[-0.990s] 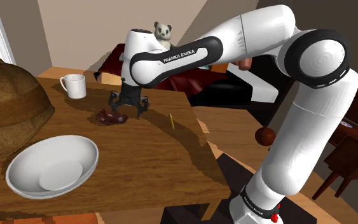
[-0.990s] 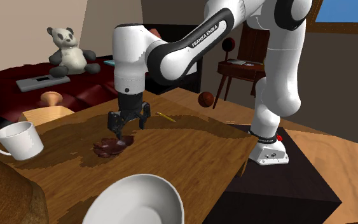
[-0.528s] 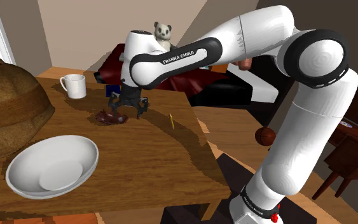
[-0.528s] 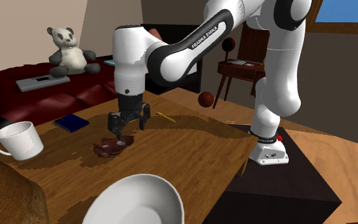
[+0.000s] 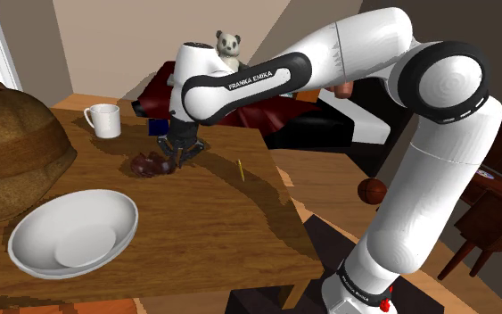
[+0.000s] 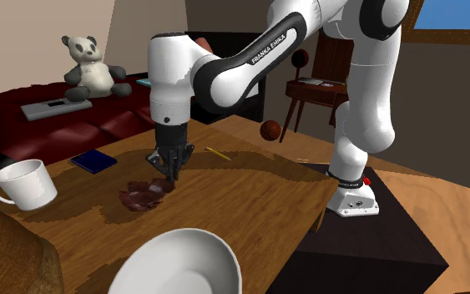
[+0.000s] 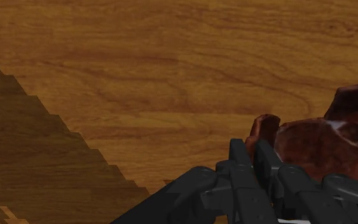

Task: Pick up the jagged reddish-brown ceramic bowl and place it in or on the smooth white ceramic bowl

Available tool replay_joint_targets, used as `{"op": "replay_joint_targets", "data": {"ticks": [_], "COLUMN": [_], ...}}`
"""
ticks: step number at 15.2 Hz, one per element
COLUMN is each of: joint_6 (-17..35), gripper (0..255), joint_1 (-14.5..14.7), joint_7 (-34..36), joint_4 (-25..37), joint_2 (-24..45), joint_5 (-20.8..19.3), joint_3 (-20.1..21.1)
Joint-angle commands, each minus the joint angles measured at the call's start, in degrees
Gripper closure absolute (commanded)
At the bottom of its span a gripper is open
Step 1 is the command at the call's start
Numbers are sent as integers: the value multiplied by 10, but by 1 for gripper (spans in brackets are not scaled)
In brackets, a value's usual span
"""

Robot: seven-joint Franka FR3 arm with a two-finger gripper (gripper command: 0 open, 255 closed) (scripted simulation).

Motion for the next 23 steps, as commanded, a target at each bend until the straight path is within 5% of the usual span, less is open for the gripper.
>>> {"op": "replay_joint_targets", "data": {"ticks": [1, 23], "joint_6": [0, -147], "gripper": [255, 255], "joint_1": [0, -3], "joint_7": [0, -14], "joint_4": [0, 110], "joint_2": [0, -40], "joint_5": [0, 21], "joint_3": [0, 2]}}
